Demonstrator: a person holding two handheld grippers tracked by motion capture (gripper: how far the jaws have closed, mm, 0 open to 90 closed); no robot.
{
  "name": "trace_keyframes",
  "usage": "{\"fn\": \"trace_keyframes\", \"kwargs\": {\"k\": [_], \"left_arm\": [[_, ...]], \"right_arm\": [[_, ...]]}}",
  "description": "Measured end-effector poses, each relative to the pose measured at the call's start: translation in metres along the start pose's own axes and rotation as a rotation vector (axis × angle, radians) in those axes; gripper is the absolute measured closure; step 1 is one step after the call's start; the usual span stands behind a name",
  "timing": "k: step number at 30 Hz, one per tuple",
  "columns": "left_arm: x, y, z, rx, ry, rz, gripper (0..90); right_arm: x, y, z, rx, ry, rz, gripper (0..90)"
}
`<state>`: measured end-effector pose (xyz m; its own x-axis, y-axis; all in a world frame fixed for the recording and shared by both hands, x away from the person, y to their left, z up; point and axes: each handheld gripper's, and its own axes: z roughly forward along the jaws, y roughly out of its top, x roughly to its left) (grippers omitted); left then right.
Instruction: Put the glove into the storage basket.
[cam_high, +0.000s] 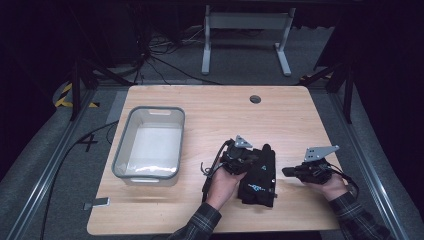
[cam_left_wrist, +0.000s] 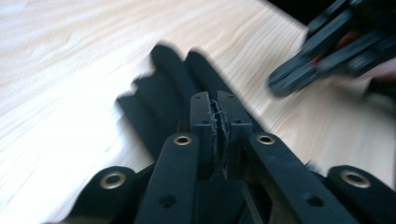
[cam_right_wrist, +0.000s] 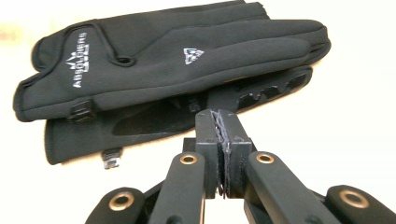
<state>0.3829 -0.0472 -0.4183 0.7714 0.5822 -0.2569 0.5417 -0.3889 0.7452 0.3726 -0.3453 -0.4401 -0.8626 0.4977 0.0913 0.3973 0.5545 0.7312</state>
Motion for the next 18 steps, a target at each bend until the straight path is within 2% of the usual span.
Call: {"fn": "trace_keyframes", "kwargs": {"k": [4, 11, 13, 16, 18], "left_arm": [[0.009, -0.016, 0.000, 0.058, 0.017, -0.050, 86.8], [0.011, -0.028, 0.001, 0.114, 0.025, -0.064, 86.8], [0.010, -0.032, 0.003, 0.146, 0.021, -0.061, 86.8], [0.008, -0.035, 0.004, 0.162, 0.014, -0.065, 86.7], [0.005, -0.036, 0.004, 0.156, -0.004, -0.072, 86.3]], "right_arm": [[0.009, -0.003, 0.007, 0.025, 0.036, -0.008, 88.4], [0.014, -0.004, 0.017, 0.045, 0.077, -0.012, 88.6], [0.015, -0.004, 0.018, 0.046, 0.082, -0.013, 88.7], [0.016, -0.005, 0.020, 0.050, 0.088, -0.016, 88.9], [0.017, -0.005, 0.022, 0.058, 0.092, -0.017, 89.1]]}}
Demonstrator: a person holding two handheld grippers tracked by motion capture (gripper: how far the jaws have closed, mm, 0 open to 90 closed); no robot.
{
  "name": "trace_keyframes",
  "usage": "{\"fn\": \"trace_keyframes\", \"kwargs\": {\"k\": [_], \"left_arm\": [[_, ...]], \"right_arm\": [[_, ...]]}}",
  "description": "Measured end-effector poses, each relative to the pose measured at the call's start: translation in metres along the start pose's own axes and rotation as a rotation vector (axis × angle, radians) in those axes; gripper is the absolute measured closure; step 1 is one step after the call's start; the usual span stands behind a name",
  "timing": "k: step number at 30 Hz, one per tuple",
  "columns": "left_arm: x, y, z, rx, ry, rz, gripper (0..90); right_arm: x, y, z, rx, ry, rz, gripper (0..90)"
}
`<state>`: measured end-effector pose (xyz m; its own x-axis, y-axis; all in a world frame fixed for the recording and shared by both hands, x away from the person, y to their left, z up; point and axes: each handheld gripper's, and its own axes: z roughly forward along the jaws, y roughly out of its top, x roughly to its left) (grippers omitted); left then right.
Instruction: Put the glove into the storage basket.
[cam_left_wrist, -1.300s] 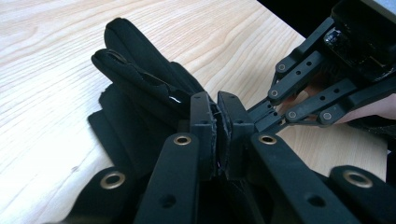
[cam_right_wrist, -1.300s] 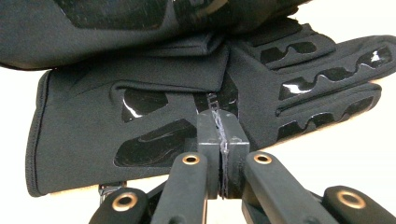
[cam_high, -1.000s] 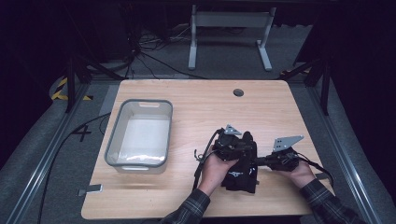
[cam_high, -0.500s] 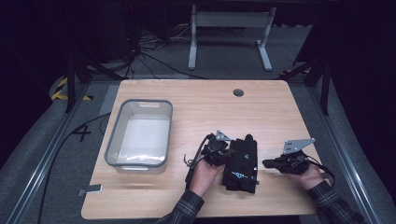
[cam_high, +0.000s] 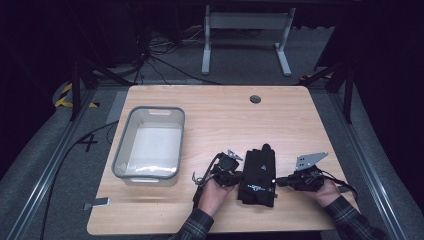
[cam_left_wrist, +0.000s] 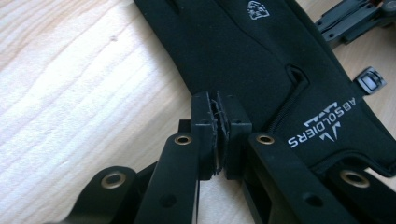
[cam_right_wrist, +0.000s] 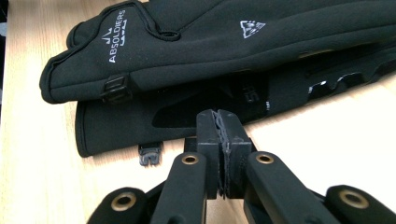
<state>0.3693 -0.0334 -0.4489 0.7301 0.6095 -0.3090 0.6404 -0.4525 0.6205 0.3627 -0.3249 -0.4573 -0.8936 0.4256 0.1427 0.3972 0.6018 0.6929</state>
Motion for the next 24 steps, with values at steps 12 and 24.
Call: {"fn": "trace_keyframes", "kwargs": {"k": [12, 24], "left_arm": [[-0.013, 0.006, 0.009, -0.020, -0.073, 0.019, 86.8], [-0.022, 0.013, 0.021, -0.005, -0.040, 0.082, 85.4]], "right_arm": [[0.002, 0.000, 0.005, -0.003, 0.021, 0.001, 89.6], [0.002, 0.001, 0.005, -0.002, 0.014, -0.003, 89.3]]}}
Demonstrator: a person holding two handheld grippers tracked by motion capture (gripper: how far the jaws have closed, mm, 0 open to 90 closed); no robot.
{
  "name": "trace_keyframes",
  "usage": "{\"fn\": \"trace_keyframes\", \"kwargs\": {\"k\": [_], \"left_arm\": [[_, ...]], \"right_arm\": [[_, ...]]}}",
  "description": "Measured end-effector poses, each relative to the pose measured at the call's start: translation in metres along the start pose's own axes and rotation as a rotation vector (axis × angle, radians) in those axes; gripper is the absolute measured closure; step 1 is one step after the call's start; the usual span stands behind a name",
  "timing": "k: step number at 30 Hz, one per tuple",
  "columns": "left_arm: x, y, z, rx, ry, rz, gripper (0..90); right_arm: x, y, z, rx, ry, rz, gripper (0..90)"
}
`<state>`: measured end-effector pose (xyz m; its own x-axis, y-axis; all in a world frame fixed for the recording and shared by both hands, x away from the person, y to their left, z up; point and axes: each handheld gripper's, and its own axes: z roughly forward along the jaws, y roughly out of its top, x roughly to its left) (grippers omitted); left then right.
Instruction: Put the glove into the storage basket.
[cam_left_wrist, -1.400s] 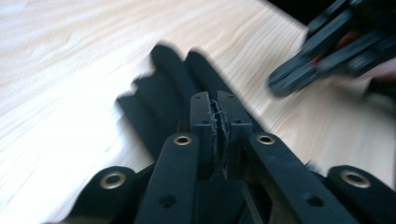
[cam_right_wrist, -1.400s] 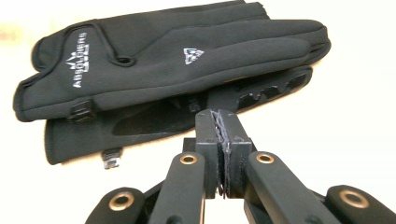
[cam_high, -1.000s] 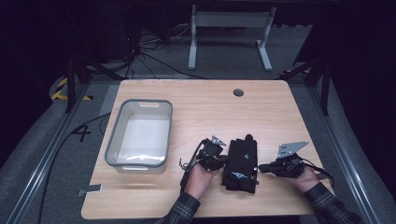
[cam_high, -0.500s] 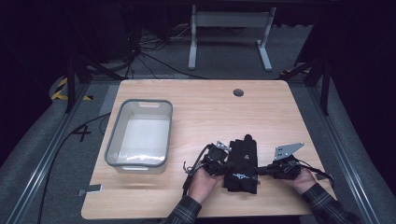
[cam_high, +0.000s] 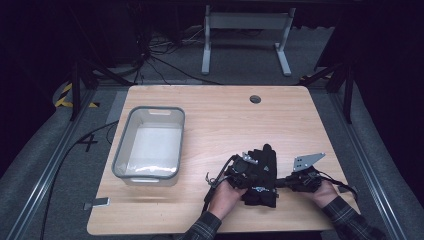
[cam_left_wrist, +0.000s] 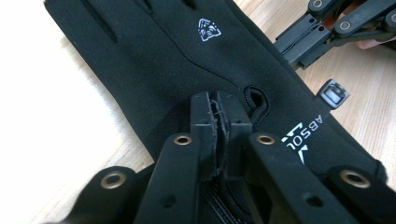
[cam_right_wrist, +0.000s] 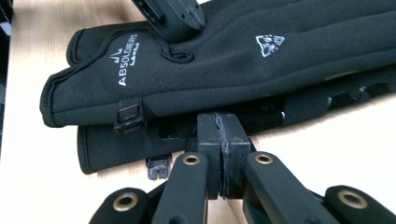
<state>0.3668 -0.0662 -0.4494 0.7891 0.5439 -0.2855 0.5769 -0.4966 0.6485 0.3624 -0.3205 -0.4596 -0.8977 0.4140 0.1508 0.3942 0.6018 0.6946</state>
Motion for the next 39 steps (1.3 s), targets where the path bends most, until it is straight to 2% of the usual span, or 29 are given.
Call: {"fn": "trace_keyframes", "kwargs": {"k": [5, 10, 15, 17, 19, 23, 25, 28, 30, 37, 39], "left_arm": [[-0.005, -0.001, -0.013, -0.028, -0.009, 0.010, 84.7], [-0.014, -0.005, -0.026, -0.045, -0.027, 0.020, 87.9], [-0.019, -0.010, -0.028, -0.050, -0.040, 0.019, 89.5], [-0.025, -0.015, -0.026, -0.044, -0.057, 0.020, 89.5], [-0.030, -0.019, -0.025, -0.041, -0.066, 0.030, 89.5], [-0.036, -0.026, -0.013, 0.008, -0.079, 0.043, 89.5], [-0.036, -0.027, -0.009, 0.021, -0.078, 0.046, 89.6], [-0.036, -0.028, -0.006, 0.035, -0.059, 0.050, 89.7], [-0.035, -0.028, -0.008, 0.041, -0.026, 0.058, 89.7], [-0.019, -0.029, -0.017, 0.052, 0.011, 0.033, 89.7], [-0.011, -0.030, -0.022, 0.051, 0.038, 0.034, 89.7]], "right_arm": [[-0.007, 0.003, -0.018, -0.058, -0.055, 0.007, 87.9], [-0.017, 0.005, -0.021, -0.054, -0.098, 0.007, 83.3], [-0.022, 0.002, -0.025, -0.034, -0.163, 0.017, 64.0], [-0.024, 0.000, -0.025, -0.044, -0.167, 0.021, 60.7], [-0.030, -0.005, -0.027, -0.046, -0.191, 0.054, 49.9], [-0.042, -0.013, -0.031, -0.050, -0.235, 0.097, 37.3], [-0.044, -0.014, -0.032, -0.051, -0.251, 0.107, 35.6], [-0.049, -0.018, -0.035, -0.052, -0.282, 0.118, 31.2], [-0.051, -0.020, -0.035, -0.051, -0.290, 0.127, 28.7], [-0.052, -0.025, -0.033, -0.042, -0.308, 0.122, 22.3], [-0.052, -0.026, -0.034, -0.044, -0.318, 0.122, 20.5]]}}
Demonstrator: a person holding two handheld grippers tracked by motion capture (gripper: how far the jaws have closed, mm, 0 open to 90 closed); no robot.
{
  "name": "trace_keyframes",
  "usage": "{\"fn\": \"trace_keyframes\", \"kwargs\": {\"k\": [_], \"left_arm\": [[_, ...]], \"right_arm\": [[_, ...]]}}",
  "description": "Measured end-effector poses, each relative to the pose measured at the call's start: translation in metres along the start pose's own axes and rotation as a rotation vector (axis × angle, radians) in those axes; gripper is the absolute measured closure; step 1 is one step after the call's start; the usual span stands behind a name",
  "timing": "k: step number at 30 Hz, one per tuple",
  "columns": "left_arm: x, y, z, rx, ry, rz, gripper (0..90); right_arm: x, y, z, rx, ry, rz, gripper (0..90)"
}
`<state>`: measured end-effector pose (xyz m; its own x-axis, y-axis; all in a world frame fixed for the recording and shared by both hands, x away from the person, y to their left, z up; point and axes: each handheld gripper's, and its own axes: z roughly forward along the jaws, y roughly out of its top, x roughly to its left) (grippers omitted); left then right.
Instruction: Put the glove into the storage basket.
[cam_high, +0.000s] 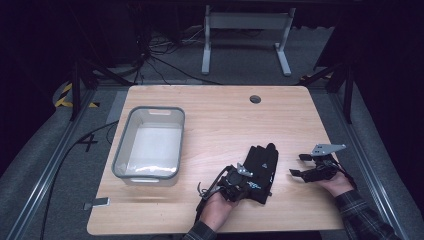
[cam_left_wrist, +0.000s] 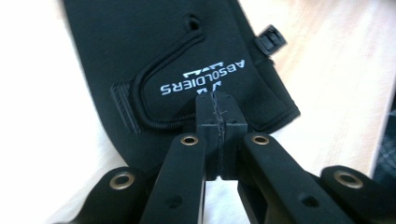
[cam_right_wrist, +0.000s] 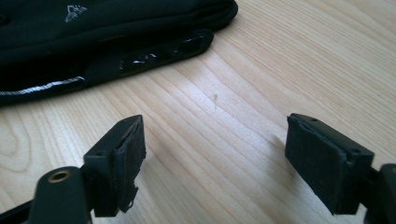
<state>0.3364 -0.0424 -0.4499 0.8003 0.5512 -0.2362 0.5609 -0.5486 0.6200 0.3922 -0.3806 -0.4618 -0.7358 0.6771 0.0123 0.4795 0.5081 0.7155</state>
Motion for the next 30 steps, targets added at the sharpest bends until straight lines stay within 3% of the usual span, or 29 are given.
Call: {"fn": "trace_keyframes", "kwargs": {"k": [4, 5, 8, 10, 12, 19, 20, 22, 26, 30], "left_arm": [[0.011, -0.002, -0.006, 0.003, 0.032, -0.004, 89.7], [0.016, -0.002, -0.010, 0.010, 0.056, 0.001, 89.8], [0.023, -0.004, -0.013, 0.009, 0.067, -0.008, 89.8], [0.030, -0.004, -0.018, 0.017, 0.118, -0.006, 89.8], [0.035, -0.004, -0.021, 0.020, 0.140, -0.014, 89.7], [0.040, -0.004, -0.025, 0.011, 0.140, -0.024, 89.4], [0.039, -0.003, -0.029, -0.011, 0.130, -0.030, 85.5], [0.040, -0.001, -0.030, -0.012, 0.119, -0.031, 80.6], [0.038, 0.012, -0.036, -0.057, 0.090, -0.012, 68.1], [0.038, 0.025, -0.035, -0.068, 0.072, 0.021, 53.3]], "right_arm": [[-0.002, -0.003, -0.001, -0.013, -0.012, 0.010, 17.1], [-0.002, -0.004, 0.000, -0.018, -0.032, 0.007, 16.9], [0.001, -0.005, 0.002, -0.024, -0.050, -0.008, 14.9], [0.001, -0.004, 0.002, -0.021, -0.049, -0.008, 14.2], [0.001, -0.004, 0.003, -0.021, -0.049, -0.006, 13.9], [0.001, -0.004, 0.003, -0.021, -0.050, -0.005, 13.7], [0.001, -0.004, 0.003, -0.021, -0.050, -0.005, 13.6], [0.001, -0.004, 0.003, -0.021, -0.050, -0.005, 13.7], [0.001, -0.004, 0.003, -0.021, -0.051, -0.005, 13.6], [0.001, -0.004, 0.003, -0.021, -0.050, -0.005, 13.7]]}}
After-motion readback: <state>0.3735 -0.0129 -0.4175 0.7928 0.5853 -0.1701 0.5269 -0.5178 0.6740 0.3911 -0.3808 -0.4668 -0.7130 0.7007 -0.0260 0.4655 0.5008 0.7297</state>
